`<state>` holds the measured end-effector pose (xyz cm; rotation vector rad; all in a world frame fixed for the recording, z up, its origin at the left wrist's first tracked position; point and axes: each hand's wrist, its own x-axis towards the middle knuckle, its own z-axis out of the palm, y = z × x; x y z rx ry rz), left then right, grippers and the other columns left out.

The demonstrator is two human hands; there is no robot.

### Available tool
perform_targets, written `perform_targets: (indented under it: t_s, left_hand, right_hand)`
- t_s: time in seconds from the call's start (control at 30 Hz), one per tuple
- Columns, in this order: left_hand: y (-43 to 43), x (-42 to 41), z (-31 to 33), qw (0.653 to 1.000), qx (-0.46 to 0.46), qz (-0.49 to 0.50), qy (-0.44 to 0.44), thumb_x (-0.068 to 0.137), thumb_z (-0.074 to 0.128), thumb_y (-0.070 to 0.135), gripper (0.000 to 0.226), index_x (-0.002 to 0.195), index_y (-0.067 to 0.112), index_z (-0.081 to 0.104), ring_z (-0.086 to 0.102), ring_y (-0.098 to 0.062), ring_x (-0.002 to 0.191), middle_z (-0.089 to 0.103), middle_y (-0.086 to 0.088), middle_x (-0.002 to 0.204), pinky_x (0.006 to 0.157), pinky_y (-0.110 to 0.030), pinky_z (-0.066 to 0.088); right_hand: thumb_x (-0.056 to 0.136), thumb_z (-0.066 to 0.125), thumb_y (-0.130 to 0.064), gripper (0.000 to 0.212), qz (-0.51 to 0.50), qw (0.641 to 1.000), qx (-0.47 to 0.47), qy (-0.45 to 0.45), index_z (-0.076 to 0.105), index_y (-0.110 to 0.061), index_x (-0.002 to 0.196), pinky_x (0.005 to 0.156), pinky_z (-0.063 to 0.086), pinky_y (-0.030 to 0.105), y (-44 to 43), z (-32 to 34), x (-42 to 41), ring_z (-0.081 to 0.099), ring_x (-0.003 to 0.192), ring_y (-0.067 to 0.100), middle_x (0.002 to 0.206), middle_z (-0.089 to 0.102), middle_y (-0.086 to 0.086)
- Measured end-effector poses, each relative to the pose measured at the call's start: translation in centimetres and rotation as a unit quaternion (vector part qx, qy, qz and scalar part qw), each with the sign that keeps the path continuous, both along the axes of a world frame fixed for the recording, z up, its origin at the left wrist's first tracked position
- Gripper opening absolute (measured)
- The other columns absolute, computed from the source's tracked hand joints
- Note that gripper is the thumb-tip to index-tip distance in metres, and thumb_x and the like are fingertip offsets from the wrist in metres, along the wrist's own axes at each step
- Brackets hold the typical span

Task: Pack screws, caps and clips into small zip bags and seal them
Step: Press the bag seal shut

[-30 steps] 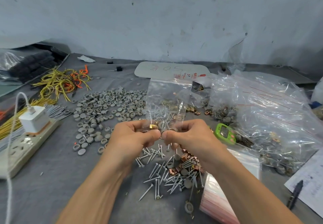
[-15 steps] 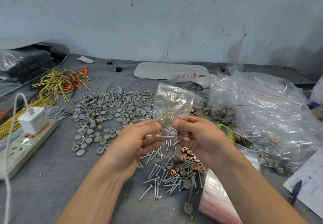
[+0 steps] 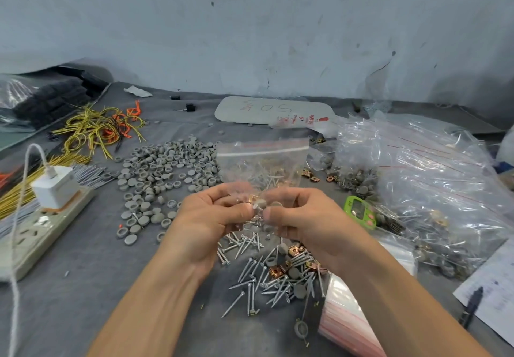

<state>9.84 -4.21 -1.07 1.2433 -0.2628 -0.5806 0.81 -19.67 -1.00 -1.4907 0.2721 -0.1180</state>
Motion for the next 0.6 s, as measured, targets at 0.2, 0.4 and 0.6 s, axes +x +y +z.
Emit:
perform_targets:
  t_s: [0.2, 0.4, 0.6]
  left_hand:
    - [0.36, 0.56, -0.01, 0.997, 0.01, -0.066, 0.029, 0.086, 0.061, -0.012, 0.033, 0.112, 0.006, 0.073, 0.071, -0.017, 0.083, 0.077, -0.015, 0.107, 0.068, -0.021, 0.061]
    - [0.43, 0.8, 0.39, 0.992, -0.027, -0.058, 0.106, 0.096, 0.049, -0.007, 0.029, 0.113, 0.0, 0.072, 0.078, -0.019, 0.079, 0.077, -0.02, 0.105, 0.062, -0.026, 0.062]
    - [0.48, 0.61, 0.39, 0.994, -0.023, -0.074, 0.075, 0.098, 0.055, 0.007, 0.025, 0.117, 0.002, 0.07, 0.077, -0.022, 0.091, 0.077, -0.017, 0.108, 0.067, -0.028, 0.063]
  right_hand:
    - [0.088, 0.075, -0.001, 0.021, -0.056, 0.997, 0.045, 0.014, 0.083, -0.019, 0.08, 0.067, 0.051, 0.027, -0.11, 0.04, 0.37, 0.065, 0.067, 0.013, 0.075, 0.074, 0.001]
    - [0.096, 0.069, -0.015, 0.019, -0.094, 0.992, 0.077, 0.025, 0.083, -0.011, 0.084, 0.067, 0.057, 0.034, -0.13, -0.25, 0.58, 0.07, 0.066, 0.019, 0.085, 0.076, 0.013]
    - [0.094, 0.07, -0.006, 0.021, -0.105, 0.993, 0.061, 0.004, 0.084, -0.016, 0.082, 0.079, 0.058, 0.041, -0.06, -0.48, 0.57, 0.069, 0.078, 0.022, 0.087, 0.077, 0.01]
